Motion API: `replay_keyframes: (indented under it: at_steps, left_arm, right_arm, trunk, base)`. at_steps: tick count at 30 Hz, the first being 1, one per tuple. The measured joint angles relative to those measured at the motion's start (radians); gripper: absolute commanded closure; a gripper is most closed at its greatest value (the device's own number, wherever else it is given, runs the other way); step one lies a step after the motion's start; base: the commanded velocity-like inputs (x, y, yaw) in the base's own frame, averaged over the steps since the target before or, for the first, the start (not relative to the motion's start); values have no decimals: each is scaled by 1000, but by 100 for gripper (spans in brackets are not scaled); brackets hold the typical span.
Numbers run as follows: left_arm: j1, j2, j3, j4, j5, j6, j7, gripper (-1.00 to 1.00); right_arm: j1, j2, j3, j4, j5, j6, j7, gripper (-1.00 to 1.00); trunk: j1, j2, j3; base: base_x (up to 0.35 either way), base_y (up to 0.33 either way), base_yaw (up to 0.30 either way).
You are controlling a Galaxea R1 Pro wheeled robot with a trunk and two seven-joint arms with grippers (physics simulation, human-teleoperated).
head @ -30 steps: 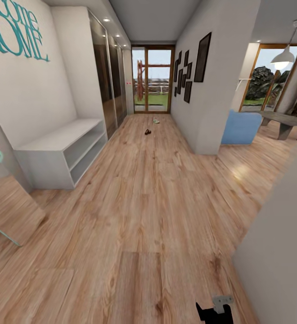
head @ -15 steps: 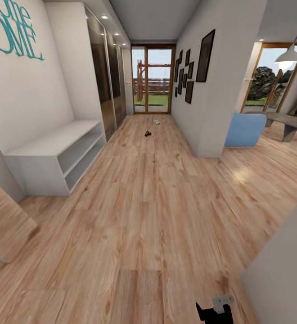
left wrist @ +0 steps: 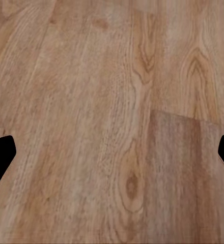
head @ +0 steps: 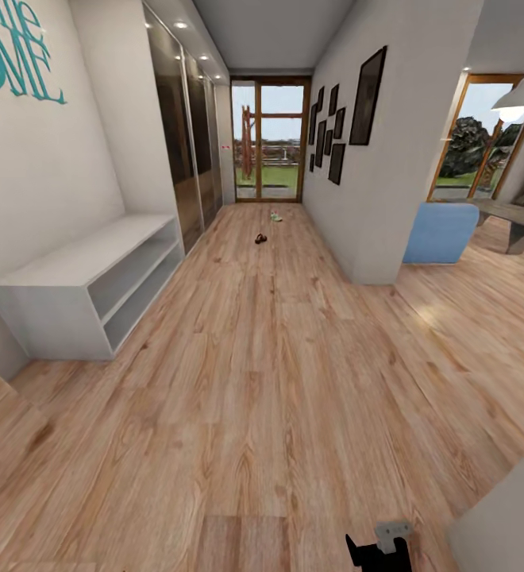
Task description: Pick up the two gym shoes and the two sandals from the corridor floor and place them onto the hallstand (shoe rack) in the corridor, making sure they are on the rack and not on the floor. Arrange them so the two gym shoes are next to each other and the two sandals are next to each other.
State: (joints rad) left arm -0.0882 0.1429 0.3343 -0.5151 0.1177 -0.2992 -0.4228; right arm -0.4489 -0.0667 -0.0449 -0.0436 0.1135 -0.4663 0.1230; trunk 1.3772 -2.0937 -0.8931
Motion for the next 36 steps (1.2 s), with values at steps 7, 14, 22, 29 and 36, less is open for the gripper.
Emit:
replay_keyframes:
  at_steps: [7,14,22,29,36]
  left_arm:
    - [0,0,0,0,0,0,0,-100]
    - [0,0,0,0,-1,0,0,-100]
    - [0,0,0,1,0,0,0,-100]
    - [0,0,0,-2,0,0,0,-100]
    - [0,-1,-1,0,0,-1,0,-100]
  right_arm:
    - [0,0,0,0,0,0,0,-100]
    - [0,0,0,0,0,0,0,-100]
    - [0,0,0,0,0,0,0,-100]
    - [0,0,0,-1,-1,0,1,-100]
    - [0,0,0,-1,-1,0,1,-100]
  trunk:
    - [0,0,0]
    - [0,0,0]
    - [0,0,0]
    - [0,0,0]
    - [0,0,0]
  base:
    - [340,0,0]
    - [340,0,0]
    - [340,0,0]
    - [340,0,0]
    - [340,0,0]
